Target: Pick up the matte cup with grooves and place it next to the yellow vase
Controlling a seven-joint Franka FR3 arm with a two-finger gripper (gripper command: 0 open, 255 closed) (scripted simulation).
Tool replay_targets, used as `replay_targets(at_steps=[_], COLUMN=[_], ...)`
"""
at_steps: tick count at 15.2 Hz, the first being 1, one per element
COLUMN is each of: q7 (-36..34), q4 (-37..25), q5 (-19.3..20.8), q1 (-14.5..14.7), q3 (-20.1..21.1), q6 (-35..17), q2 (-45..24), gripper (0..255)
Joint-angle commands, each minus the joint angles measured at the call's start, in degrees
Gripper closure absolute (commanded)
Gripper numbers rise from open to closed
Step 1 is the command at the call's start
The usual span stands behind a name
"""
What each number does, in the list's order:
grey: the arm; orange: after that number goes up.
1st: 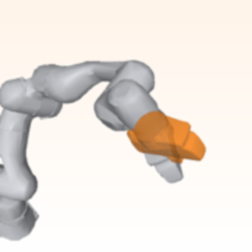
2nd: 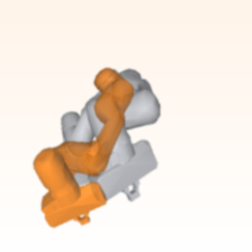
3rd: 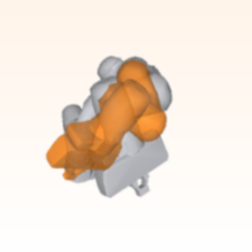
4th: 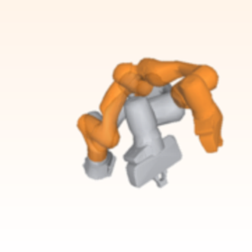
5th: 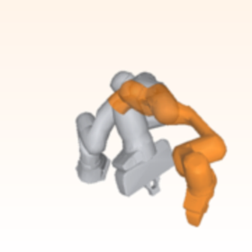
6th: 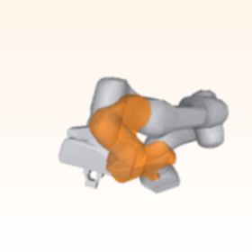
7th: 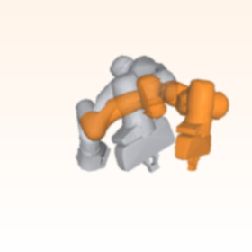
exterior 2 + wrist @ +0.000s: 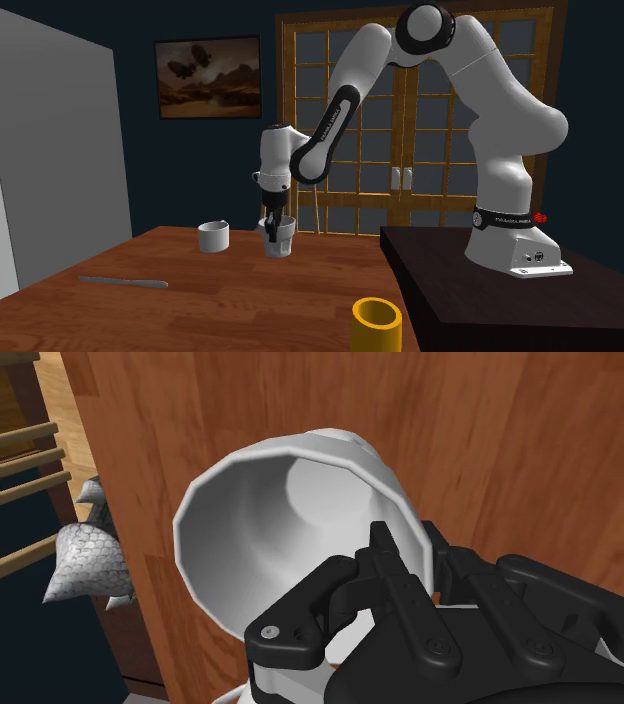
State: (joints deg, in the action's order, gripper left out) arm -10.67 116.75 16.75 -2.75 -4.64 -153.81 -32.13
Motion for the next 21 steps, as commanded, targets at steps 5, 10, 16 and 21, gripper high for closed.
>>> replay_targets(at_steps=[5,10,16,21], q7=[0.99,1.89,2.97,3.86], q4=[0.70,0.98,0.90,0.48], q5=[-0.62,-1.22,-1.97,-2.59], q1=[-0.27,-0.48,-0.68,-0.78], q3=[0.52,0.92,1.33,1.62], q6=[3.17,5.99,9.54,12.62], q2=[3.92,7.05,10.56,13.27], gripper=[255,255,255,255])
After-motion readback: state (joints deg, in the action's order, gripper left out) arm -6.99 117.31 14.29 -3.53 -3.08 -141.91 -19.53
